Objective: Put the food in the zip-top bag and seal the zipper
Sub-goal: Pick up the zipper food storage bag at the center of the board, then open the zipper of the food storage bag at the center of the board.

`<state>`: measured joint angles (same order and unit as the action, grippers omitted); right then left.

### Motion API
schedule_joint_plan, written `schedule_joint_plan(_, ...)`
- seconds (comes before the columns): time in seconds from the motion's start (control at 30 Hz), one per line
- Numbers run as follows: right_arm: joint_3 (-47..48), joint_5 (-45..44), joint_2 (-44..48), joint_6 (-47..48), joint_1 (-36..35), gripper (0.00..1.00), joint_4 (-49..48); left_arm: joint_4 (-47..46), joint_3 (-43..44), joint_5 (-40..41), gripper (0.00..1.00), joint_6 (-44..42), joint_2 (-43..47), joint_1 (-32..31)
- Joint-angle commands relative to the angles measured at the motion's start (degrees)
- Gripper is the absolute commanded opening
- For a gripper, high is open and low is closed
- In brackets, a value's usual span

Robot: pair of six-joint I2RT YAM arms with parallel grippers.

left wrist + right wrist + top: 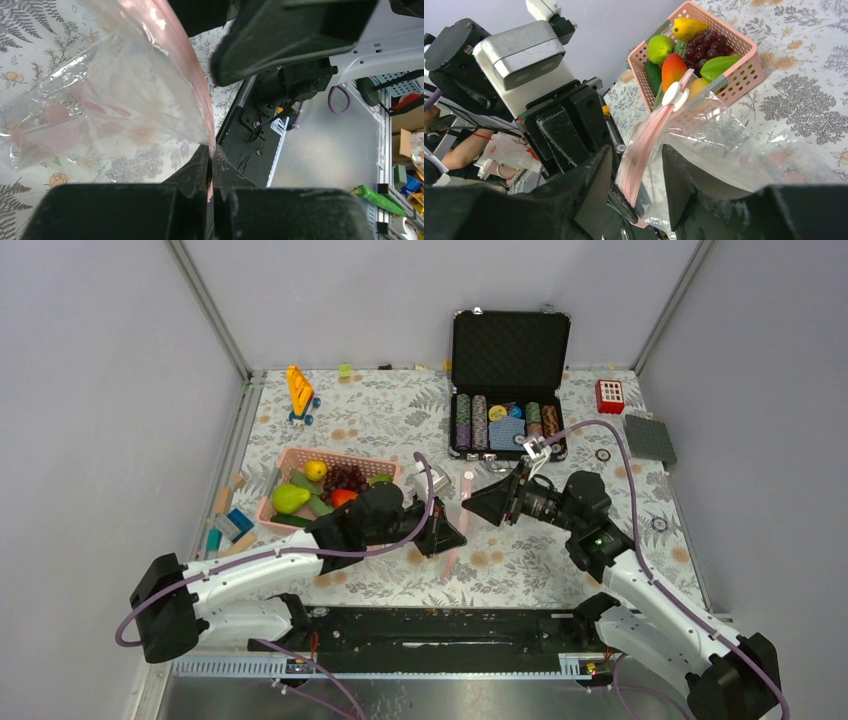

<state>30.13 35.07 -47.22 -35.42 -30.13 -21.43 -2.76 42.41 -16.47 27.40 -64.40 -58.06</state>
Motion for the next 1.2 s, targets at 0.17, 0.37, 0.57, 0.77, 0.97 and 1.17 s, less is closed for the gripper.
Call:
schedule_joint_plan(0.17, 5.6, -0.4, -1.2, -0.9, -0.5, 0.13, 3.1, -4.0, 3.3, -2.8, 0.0, -1.5, -1.5, -0.1)
schedule_joint_plan(0.37, 10.5, -1.9, 0.5, 3.8, -0.5, 0.0, 18.4, -2.3, 4.3, -0.7, 0.01, -1.0, -2.7, -0.1)
schedule_joint_plan(0.57, 14.6, -8.3, 1.6, 9.3, -0.5, 0.0, 36.0, 0.0, 4.6, 0.5, 0.24, -2.4, -1.7, -0.1)
schedule_joint_plan(0.77, 18.5, -14.4, 0.7, 2.9, -0.5, 0.0, 44.4, 5.7, 5.0, 6.4, 0.44, -5.3, 0.3, -0.1)
schedule_joint_plan(0.97, 20.7, -24.1, -1.0, -3.3, -1.1, 0.0, 47.7, 2.3, 5.5, -0.2, 0.57, -5.5, -0.9, -0.3)
schedule_joint_plan(1.17, 21.5, -32.9, -2.8, -5.7, -6.0, 0.0, 45.4, -0.9, 8.6, -4.2, 0.63, -2.4, -4.9, -1.2)
